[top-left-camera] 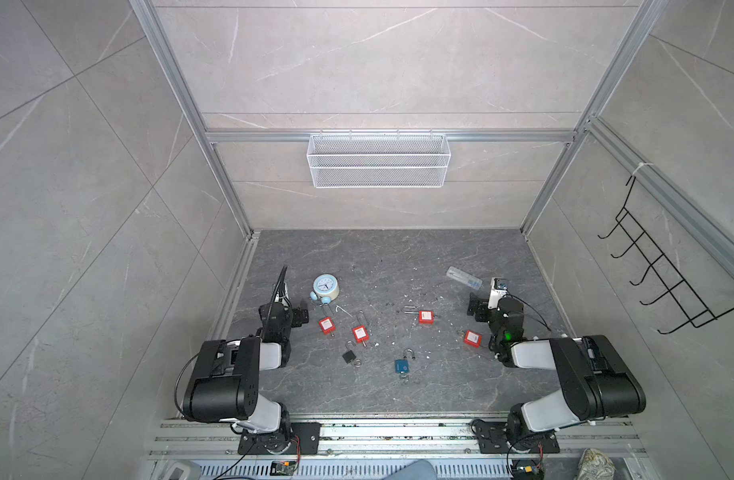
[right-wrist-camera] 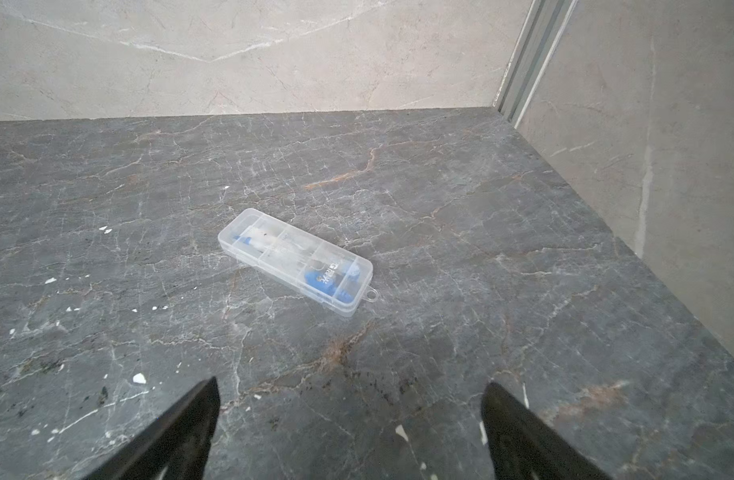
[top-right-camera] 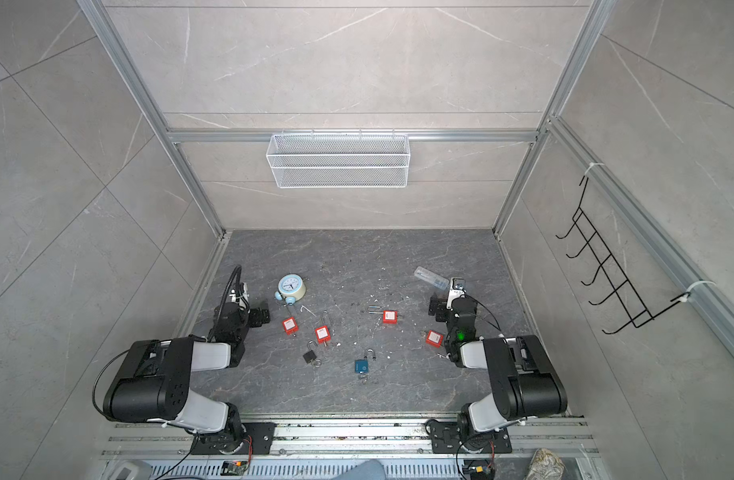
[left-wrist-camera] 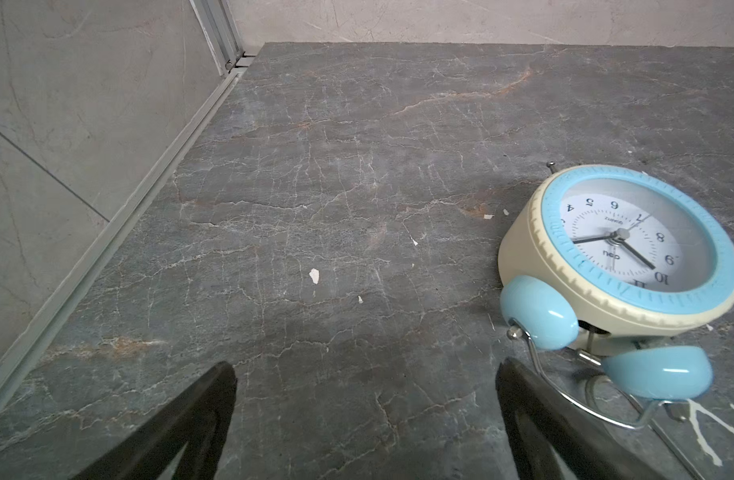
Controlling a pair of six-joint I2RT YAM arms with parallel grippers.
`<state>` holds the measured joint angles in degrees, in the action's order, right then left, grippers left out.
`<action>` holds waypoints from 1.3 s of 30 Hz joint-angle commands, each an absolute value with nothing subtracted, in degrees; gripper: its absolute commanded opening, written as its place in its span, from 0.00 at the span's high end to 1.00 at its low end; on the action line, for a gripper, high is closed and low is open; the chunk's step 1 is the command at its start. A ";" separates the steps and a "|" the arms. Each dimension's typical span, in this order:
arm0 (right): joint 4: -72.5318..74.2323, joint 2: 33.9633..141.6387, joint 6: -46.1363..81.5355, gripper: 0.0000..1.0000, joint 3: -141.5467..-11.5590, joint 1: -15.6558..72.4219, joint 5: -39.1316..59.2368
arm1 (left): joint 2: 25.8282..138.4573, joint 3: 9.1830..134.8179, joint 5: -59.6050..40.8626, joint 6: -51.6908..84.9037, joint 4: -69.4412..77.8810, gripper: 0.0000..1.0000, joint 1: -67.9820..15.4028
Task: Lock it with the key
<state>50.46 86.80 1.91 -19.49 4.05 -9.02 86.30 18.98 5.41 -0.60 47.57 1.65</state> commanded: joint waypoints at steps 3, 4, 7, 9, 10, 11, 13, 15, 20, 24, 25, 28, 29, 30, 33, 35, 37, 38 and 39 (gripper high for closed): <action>52.28 86.75 2.81 0.01 -19.77 4.38 -10.02 | 85.96 20.81 4.70 0.01 48.26 0.00 2.20; 52.38 86.75 2.79 0.01 -19.75 4.31 -10.02 | 85.96 20.76 4.66 0.01 48.23 0.00 2.19; 52.29 86.75 2.81 0.01 -19.71 4.33 -10.02 | 86.00 20.75 4.66 0.04 48.25 0.00 2.20; 52.24 86.75 2.81 0.01 -19.70 4.31 -10.02 | 86.01 20.79 4.59 0.04 48.25 0.00 2.20; 52.30 86.75 2.81 0.01 -19.72 4.35 -10.02 | 86.02 20.75 4.57 0.06 48.21 0.00 2.18; 52.27 86.75 2.81 0.01 -19.72 4.31 -10.02 | 86.02 20.75 4.57 0.04 48.25 0.00 2.19; 52.27 86.81 2.81 0.01 -19.83 4.37 -10.02 | 86.05 20.86 4.62 0.03 48.25 0.00 2.20; 52.29 86.76 2.81 0.01 -19.84 4.35 -9.97 | 86.04 20.89 4.57 0.08 48.17 0.00 2.17; 52.28 86.74 2.81 0.01 -19.71 4.32 -9.99 | 86.04 20.90 4.49 0.08 48.16 0.00 2.19; 52.43 86.66 2.78 0.01 -19.59 4.33 -9.94 | 85.87 20.71 4.65 0.18 48.32 0.00 2.22; 52.49 86.65 2.80 0.01 -19.58 4.33 -9.96 | 85.88 20.67 4.66 0.16 48.37 0.00 2.25; 52.20 86.04 1.85 0.01 -19.69 4.33 -8.02 | 85.78 20.62 4.66 0.04 48.67 0.01 2.22; 51.24 85.39 1.32 0.00 -19.97 4.31 -6.70 | 85.42 20.65 4.50 -0.13 48.44 0.01 2.25; 49.86 84.52 0.78 0.01 -20.37 4.34 -5.63 | 84.49 20.74 4.48 -0.18 47.45 0.01 2.20; 40.88 80.86 -0.18 0.01 -23.31 4.36 -2.83 | 80.01 22.63 5.37 0.39 40.39 0.01 2.20; 33.78 78.75 -2.20 0.02 -26.30 4.33 2.28 | 76.59 24.73 6.78 0.61 34.23 0.01 2.17; 26.78 77.90 -6.33 0.06 -29.75 4.38 11.67 | 73.31 26.68 8.01 0.44 28.55 0.02 1.98; 22.36 77.87 -9.74 0.11 -31.81 4.61 17.43 | 71.60 27.43 8.85 0.54 26.32 0.02 1.84; 17.63 77.87 -13.85 0.14 -33.92 5.06 22.01 | 69.81 28.05 9.54 0.73 24.35 0.02 1.70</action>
